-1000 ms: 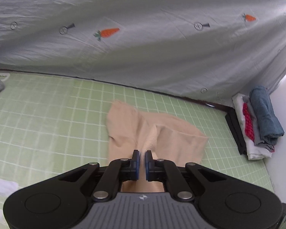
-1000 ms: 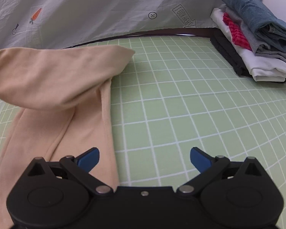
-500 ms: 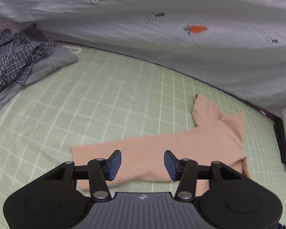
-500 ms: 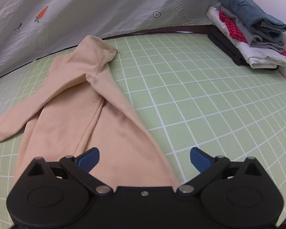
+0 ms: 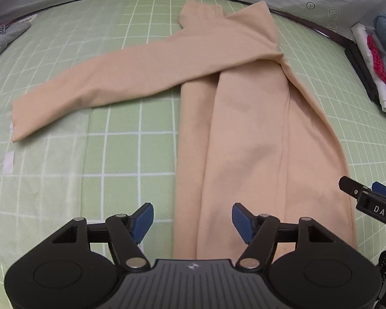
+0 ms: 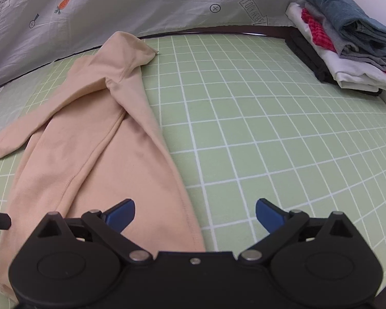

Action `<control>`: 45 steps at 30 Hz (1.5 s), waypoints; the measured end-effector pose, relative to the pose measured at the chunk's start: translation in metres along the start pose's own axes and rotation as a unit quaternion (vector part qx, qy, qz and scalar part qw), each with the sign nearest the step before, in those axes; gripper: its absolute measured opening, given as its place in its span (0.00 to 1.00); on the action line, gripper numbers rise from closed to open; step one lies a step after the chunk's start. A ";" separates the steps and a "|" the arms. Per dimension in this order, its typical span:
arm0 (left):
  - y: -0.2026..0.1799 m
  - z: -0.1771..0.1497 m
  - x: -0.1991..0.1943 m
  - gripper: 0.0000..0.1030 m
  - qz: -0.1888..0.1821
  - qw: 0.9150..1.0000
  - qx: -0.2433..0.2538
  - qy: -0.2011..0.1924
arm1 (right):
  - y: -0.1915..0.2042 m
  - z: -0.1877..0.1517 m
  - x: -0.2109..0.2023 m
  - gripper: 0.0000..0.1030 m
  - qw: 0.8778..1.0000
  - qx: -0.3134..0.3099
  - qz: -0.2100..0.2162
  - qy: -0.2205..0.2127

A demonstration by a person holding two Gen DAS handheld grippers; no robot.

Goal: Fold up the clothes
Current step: 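Release the hem with the left tool and let the shirt lie flat, then grasp the shirt's side edge with the right tool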

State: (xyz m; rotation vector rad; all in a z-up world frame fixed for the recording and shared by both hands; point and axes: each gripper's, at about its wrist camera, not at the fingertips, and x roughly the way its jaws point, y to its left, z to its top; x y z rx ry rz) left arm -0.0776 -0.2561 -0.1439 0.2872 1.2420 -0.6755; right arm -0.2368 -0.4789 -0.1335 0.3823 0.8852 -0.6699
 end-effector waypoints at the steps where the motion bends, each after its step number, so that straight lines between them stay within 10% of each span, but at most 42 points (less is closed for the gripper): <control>1: -0.002 -0.005 0.001 0.67 0.006 1.000 -0.001 0.005 | -0.006 -0.001 0.000 0.73 1.000 0.008 0.011 0.004; 12: -0.005 -0.040 0.000 0.76 0.032 0.999 -0.019 0.010 | -0.013 -0.017 -0.001 0.03 0.997 -0.006 0.072 0.025; 26: 0.007 -0.048 -0.004 0.78 0.010 1.000 -0.015 0.013 | 0.008 -0.004 -0.042 0.03 0.983 0.052 0.174 0.000; 37: 0.018 -0.055 -0.011 0.78 -0.011 1.000 0.013 0.010 | 0.070 -0.025 0.001 0.10 0.961 0.091 0.244 0.098; 45: 0.024 -0.055 -0.011 0.78 -0.025 1.000 0.014 0.011 | 0.057 -0.018 -0.031 0.16 0.972 0.107 0.209 0.005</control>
